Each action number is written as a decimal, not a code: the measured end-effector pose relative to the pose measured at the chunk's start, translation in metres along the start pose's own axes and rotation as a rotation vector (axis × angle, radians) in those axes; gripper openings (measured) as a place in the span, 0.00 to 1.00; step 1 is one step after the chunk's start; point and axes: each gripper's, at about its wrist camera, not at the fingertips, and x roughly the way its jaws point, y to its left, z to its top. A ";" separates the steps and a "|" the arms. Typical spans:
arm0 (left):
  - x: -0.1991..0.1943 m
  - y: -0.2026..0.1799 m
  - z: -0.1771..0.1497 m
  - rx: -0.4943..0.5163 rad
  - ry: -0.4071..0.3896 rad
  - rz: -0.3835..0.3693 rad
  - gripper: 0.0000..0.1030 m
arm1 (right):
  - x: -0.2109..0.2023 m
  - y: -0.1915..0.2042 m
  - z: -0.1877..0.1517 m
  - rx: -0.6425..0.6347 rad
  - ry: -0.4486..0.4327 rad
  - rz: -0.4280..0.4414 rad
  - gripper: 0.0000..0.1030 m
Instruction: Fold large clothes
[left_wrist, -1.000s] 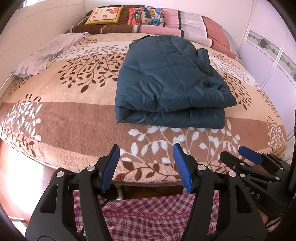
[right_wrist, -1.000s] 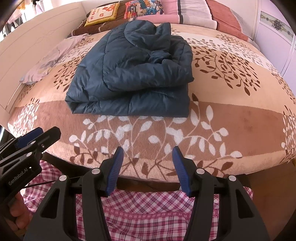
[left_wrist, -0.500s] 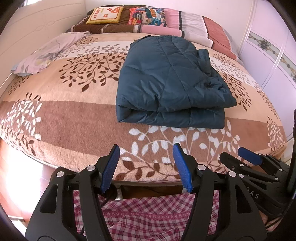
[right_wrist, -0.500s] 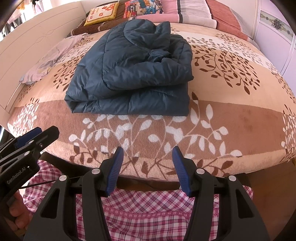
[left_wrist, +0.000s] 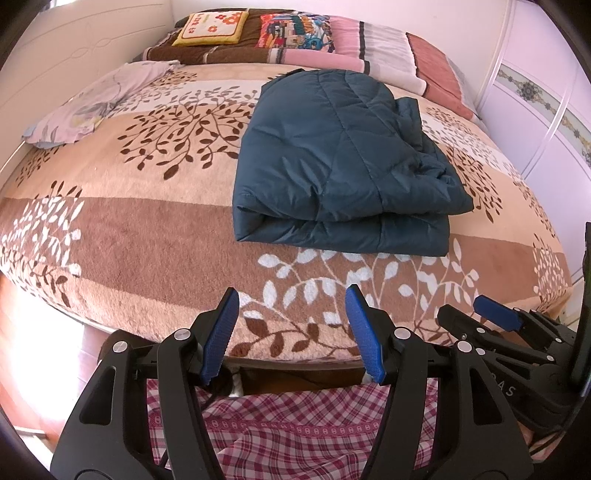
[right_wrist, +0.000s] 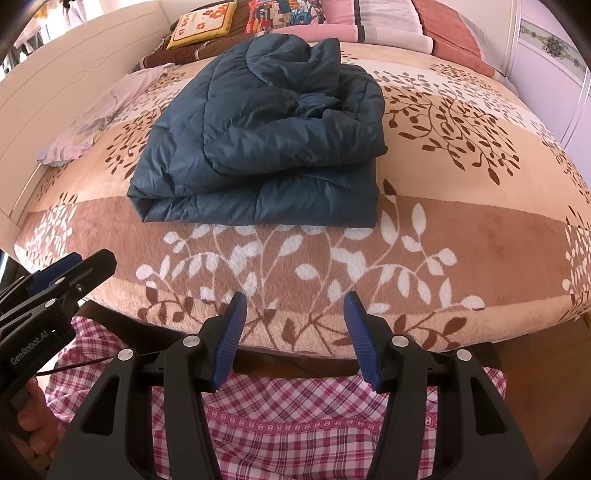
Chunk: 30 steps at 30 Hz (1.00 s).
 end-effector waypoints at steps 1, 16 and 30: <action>0.000 0.000 0.000 0.000 0.001 0.000 0.58 | 0.000 0.000 0.000 0.000 0.000 0.000 0.53; 0.000 0.001 0.000 -0.001 0.002 -0.001 0.58 | 0.001 0.000 -0.001 -0.001 0.005 0.004 0.53; 0.000 0.002 0.000 0.000 0.001 -0.002 0.58 | 0.003 -0.002 -0.001 -0.005 0.014 0.008 0.53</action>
